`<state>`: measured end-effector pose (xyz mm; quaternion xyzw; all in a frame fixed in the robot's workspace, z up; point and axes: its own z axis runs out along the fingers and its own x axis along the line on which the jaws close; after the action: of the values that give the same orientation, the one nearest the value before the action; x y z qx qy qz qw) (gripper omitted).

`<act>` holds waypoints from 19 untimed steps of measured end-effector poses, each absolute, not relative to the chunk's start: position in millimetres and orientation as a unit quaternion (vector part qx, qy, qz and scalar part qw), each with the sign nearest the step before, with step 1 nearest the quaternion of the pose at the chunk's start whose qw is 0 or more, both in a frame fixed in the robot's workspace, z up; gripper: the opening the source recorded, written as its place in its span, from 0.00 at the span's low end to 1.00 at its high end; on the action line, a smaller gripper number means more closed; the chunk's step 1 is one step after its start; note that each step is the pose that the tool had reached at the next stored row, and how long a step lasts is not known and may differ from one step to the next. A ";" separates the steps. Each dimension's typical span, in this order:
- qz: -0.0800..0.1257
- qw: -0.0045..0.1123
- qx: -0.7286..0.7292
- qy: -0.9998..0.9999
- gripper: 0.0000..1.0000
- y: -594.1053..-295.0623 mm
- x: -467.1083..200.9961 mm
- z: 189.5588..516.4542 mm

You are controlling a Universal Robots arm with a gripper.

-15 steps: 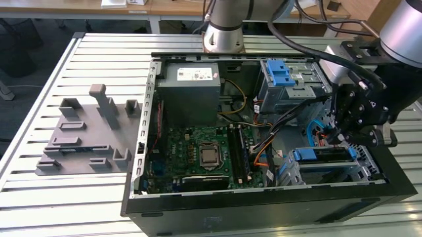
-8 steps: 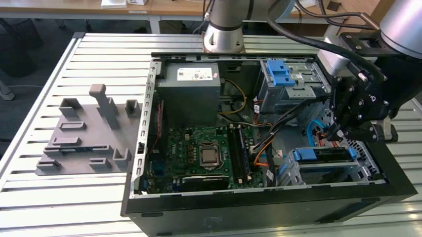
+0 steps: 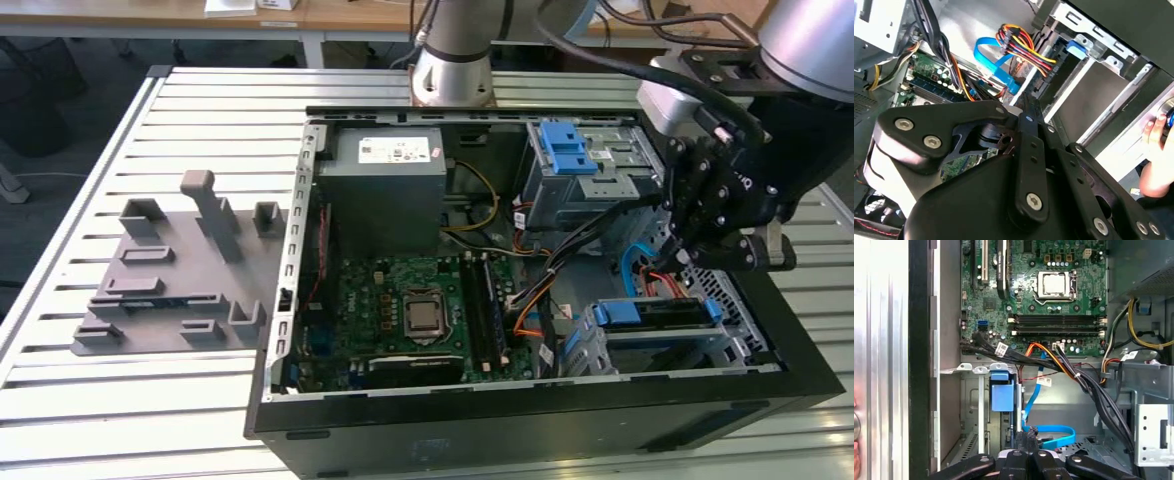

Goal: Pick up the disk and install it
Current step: 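Insert the second disk wire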

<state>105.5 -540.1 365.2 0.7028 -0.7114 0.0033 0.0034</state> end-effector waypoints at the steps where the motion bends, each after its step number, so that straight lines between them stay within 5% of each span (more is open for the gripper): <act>1: 0.003 0.003 0.703 -0.711 0.11 -539.0 105.5 366.4; 12: 0.003 0.004 0.703 -0.711 0.11 -529.3 105.6 364.1; 19: 0.006 0.007 0.703 -0.711 0.25 -527.1 105.7 355.9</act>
<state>105.7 -527.1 355.9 0.7028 -0.7113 0.0061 0.0072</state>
